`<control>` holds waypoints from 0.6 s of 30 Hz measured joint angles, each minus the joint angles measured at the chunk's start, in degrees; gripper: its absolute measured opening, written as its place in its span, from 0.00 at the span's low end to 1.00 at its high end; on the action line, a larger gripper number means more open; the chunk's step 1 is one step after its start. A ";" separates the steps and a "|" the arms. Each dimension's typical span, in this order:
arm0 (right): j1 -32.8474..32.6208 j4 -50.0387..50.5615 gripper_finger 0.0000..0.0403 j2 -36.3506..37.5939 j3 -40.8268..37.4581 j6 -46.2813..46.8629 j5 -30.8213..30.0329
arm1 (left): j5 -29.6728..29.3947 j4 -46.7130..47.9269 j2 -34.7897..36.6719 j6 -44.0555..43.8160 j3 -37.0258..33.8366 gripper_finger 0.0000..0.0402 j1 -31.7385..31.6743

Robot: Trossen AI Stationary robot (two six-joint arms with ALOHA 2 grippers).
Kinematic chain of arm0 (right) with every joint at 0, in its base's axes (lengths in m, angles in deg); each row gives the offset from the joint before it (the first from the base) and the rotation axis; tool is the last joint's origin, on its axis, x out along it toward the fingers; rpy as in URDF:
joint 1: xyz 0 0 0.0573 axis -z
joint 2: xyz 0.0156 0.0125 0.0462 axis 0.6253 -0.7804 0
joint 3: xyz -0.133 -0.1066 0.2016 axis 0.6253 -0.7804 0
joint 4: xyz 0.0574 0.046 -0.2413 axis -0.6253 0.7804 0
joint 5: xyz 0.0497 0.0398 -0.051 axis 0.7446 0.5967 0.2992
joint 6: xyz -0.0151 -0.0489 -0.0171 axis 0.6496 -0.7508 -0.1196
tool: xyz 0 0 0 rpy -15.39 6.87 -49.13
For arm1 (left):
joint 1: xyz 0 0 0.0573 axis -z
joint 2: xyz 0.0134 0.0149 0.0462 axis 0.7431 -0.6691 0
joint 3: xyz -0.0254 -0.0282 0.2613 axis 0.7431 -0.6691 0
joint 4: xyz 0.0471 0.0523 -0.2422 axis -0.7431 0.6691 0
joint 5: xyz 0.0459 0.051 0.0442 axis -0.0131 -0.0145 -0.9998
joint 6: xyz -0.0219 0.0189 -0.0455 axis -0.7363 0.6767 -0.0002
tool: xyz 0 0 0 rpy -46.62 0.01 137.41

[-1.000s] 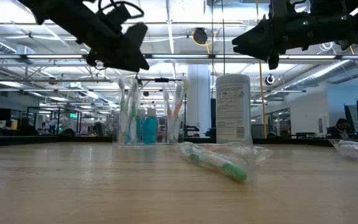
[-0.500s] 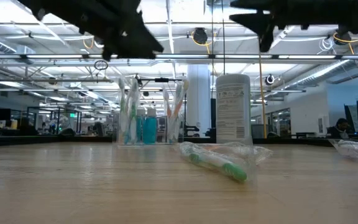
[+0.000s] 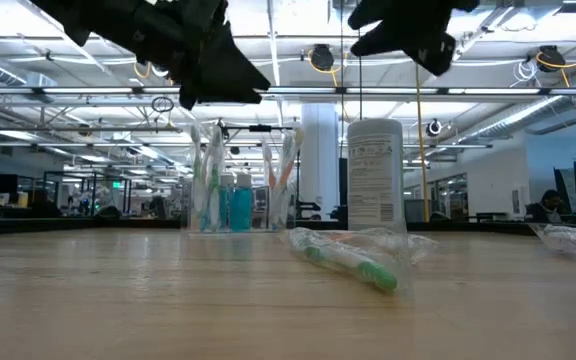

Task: Pick & Place toothbrushing station
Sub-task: Put the blue mouthwash into the transparent organizer

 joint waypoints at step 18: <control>-8.97 15.14 0.29 -19.52 12.00 42.31 34.08 | -0.02 3.43 -0.02 -0.59 0.00 0.44 0.00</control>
